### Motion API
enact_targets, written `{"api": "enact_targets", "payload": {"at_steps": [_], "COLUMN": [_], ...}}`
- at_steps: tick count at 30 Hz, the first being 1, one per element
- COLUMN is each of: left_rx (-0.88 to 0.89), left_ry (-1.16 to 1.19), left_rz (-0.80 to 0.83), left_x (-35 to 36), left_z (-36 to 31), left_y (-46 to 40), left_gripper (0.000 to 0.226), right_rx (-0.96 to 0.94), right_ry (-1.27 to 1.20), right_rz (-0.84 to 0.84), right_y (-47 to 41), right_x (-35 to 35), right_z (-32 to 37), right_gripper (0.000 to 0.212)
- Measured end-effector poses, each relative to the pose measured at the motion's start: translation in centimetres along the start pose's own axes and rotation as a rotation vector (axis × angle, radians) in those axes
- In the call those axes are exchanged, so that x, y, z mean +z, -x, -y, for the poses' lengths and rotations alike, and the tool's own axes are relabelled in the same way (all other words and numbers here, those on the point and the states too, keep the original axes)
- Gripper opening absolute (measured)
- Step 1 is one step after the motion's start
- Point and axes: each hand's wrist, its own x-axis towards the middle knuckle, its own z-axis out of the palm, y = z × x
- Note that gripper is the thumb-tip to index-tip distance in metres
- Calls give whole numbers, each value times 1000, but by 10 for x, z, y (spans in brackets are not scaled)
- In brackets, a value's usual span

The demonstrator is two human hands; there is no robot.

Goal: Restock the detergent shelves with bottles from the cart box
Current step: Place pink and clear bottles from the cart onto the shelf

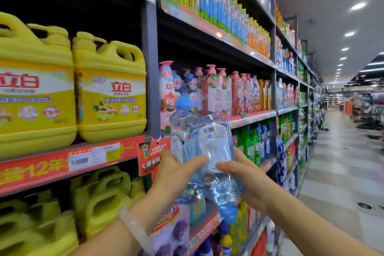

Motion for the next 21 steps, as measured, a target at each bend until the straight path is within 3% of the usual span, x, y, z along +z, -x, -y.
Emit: {"api": "enact_targets", "payload": {"at_steps": [3, 7, 12, 15, 21], "left_rx": [48, 96, 99, 70, 50], "left_ry": [-68, -121, -228, -287, -330], "left_rz": [-57, -244, -391, -478, -560], "left_x": [26, 61, 85, 91, 100], "left_z": [3, -16, -32, -39, -35], "left_y": [-42, -90, -148, -166, -192], "left_gripper": [90, 68, 90, 94, 92], "right_rx": [-9, -40, -84, -102, -94], "right_ry": [-36, -49, -32, -80, -126], "right_rz": [65, 222, 303, 344, 358], "right_y": [-51, -125, -205, -236, -268], "right_x": [-37, -81, -113, -118, -128], "right_z": [1, 14, 28, 24, -1], "right_gripper": [44, 57, 58, 50, 65]}}
